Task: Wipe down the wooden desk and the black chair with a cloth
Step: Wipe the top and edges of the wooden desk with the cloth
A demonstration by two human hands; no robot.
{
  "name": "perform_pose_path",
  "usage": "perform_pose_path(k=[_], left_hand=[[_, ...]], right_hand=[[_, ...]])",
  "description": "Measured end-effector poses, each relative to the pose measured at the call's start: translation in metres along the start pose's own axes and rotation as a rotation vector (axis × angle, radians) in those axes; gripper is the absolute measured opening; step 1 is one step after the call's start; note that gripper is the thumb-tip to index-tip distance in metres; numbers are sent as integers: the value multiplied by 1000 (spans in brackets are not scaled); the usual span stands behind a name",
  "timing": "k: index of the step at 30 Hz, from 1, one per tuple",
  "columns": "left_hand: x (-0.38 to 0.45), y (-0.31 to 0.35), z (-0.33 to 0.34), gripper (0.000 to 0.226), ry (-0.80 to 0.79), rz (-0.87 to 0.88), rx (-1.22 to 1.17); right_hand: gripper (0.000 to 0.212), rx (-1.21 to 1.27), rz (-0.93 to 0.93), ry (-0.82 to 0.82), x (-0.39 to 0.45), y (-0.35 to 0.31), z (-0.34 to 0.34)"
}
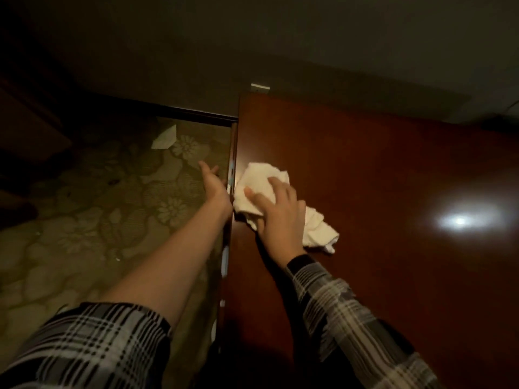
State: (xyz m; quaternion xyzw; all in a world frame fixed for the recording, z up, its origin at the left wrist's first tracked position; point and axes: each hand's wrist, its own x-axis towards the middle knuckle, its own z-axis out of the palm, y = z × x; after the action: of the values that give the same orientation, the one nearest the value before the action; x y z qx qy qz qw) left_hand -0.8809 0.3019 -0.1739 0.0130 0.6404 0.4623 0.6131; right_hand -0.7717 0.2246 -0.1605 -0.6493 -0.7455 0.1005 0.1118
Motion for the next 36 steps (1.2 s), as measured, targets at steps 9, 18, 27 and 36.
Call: perform_pose_path(k=[9,18,27,36], left_hand=[[-75,-6,-58,63,-47,8,303],[-80,-26,-65,63,14,27,273],[-94,-52,-86,72,51,-70,61],[-121,-91,-124,78,92,-90,75]], right_hand=[[42,314,-79,-189,-92,-10,-29],[33,881,293,-93,41,42,-81],[45,59,-123,-132,73,59,-29],[53,45,-249,-179,-37,10,-23]])
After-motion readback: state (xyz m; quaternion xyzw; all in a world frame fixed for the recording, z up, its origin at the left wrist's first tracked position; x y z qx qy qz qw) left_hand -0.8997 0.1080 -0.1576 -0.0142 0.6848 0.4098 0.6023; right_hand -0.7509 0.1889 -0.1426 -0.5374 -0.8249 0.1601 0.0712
